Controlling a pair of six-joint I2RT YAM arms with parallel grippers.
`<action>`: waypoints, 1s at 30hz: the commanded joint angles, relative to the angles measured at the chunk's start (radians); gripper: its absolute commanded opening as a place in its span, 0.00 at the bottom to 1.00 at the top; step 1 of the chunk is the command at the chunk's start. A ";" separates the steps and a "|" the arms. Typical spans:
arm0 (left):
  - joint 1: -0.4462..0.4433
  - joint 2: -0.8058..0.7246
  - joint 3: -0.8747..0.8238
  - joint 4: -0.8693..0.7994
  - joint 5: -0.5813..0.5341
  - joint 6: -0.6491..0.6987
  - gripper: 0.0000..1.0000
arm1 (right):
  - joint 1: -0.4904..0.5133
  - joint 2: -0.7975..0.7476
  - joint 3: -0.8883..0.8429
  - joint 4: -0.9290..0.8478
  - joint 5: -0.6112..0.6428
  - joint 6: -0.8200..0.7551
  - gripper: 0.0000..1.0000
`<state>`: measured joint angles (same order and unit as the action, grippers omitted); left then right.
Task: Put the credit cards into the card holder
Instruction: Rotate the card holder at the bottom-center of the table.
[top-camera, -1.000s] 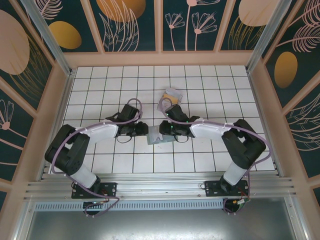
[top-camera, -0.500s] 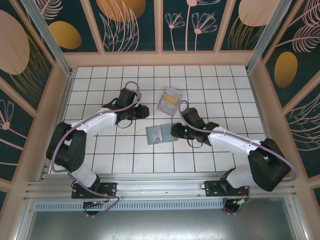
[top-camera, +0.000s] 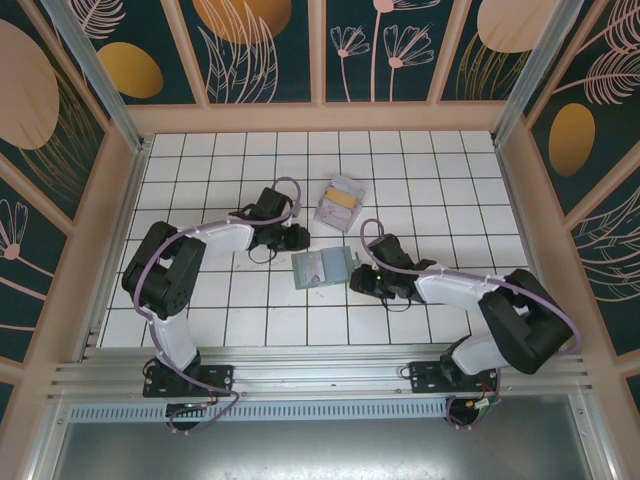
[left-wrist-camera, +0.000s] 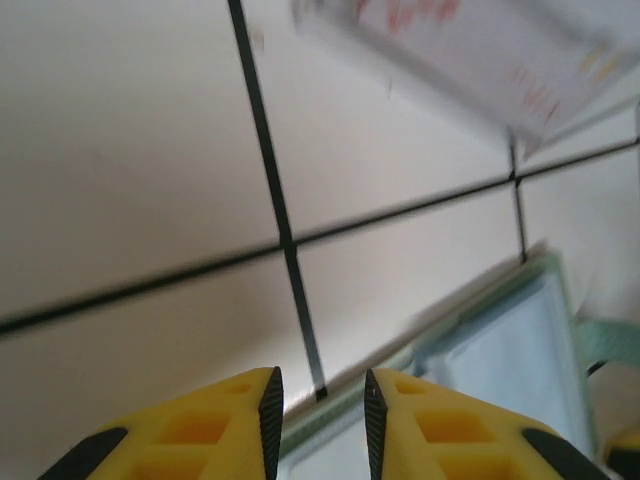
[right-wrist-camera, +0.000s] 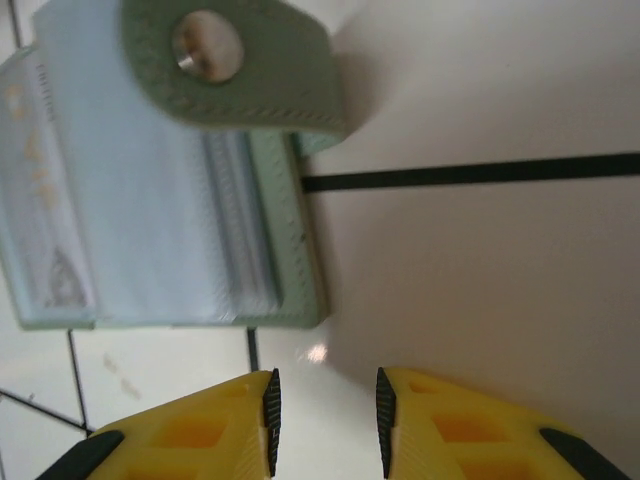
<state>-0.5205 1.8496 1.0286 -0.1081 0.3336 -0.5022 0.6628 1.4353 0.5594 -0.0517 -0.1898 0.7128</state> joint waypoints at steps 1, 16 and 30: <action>-0.004 -0.048 -0.109 0.047 0.008 -0.021 0.30 | -0.017 0.067 0.051 0.077 0.011 -0.020 0.33; -0.093 -0.420 -0.477 0.137 0.009 -0.252 0.28 | -0.018 0.445 0.443 0.067 -0.132 -0.161 0.33; -0.122 -0.528 -0.530 0.242 -0.007 -0.389 0.29 | 0.093 0.733 0.909 -0.117 -0.313 -0.295 0.33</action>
<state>-0.6289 1.3247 0.4934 0.0849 0.3298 -0.8513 0.7563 2.1372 1.3979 -0.1024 -0.4320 0.4713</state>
